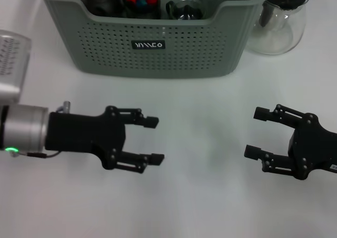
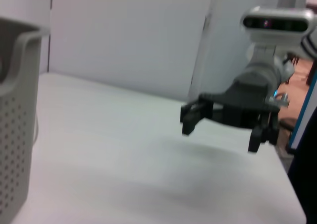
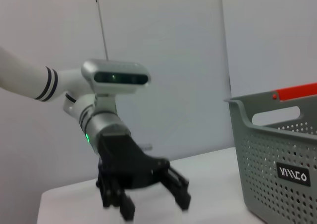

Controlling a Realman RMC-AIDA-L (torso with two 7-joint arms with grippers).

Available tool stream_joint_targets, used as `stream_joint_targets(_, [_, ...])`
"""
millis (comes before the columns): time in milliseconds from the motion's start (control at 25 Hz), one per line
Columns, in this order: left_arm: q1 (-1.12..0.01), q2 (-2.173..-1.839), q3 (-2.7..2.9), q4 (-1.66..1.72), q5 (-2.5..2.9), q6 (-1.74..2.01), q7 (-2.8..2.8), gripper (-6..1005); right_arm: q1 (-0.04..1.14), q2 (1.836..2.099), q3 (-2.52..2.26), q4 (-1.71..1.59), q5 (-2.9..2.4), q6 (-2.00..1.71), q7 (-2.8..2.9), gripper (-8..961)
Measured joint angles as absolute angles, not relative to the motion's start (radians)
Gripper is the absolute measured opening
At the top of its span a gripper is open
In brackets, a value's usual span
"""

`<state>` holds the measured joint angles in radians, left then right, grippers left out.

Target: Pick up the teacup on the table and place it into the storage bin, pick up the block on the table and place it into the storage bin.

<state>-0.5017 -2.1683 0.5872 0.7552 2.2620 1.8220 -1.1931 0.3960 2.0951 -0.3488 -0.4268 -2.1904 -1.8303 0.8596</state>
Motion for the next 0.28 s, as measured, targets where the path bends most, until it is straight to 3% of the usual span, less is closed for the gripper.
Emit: stream_joint_targets(280, [-0.499,-2.164,0.500,0.736,2.275,1.843,-1.125,803,0.400,2.094,-0.348,-0.426,-2.192,-1.826,0.862,852])
